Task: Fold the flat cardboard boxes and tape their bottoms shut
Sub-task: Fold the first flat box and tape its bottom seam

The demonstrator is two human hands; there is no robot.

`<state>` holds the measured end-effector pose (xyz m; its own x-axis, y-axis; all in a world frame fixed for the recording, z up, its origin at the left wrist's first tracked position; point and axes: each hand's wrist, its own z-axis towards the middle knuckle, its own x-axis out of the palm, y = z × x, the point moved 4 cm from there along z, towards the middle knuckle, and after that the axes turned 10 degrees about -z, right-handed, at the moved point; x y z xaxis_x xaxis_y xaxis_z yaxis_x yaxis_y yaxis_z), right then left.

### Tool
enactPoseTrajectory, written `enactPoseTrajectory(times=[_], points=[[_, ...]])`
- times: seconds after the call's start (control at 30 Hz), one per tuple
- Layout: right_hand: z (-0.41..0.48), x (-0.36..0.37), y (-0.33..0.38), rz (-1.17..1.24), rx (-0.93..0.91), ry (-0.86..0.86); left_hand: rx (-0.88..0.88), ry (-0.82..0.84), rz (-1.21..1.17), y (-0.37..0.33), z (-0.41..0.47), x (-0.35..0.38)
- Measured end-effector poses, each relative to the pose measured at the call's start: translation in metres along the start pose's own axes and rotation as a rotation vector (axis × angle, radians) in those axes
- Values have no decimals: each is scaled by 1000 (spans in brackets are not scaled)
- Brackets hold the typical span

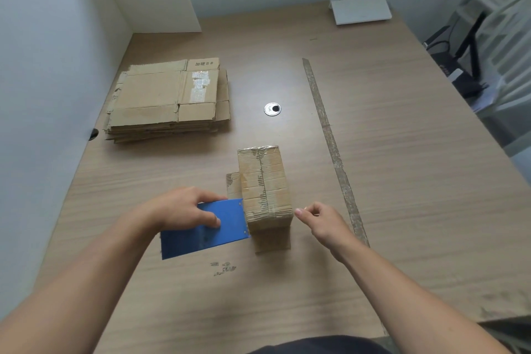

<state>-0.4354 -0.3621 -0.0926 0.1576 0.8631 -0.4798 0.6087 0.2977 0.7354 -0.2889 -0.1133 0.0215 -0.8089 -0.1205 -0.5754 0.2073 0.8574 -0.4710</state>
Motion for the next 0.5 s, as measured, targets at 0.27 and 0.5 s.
enactPoseTrajectory(times=[0.27, 0.5], points=[[4, 7, 5, 9, 110, 228, -16, -13, 35, 6, 6, 5], [-4, -10, 44, -468, -736, 0, -28, -1, 65, 5, 9, 5]])
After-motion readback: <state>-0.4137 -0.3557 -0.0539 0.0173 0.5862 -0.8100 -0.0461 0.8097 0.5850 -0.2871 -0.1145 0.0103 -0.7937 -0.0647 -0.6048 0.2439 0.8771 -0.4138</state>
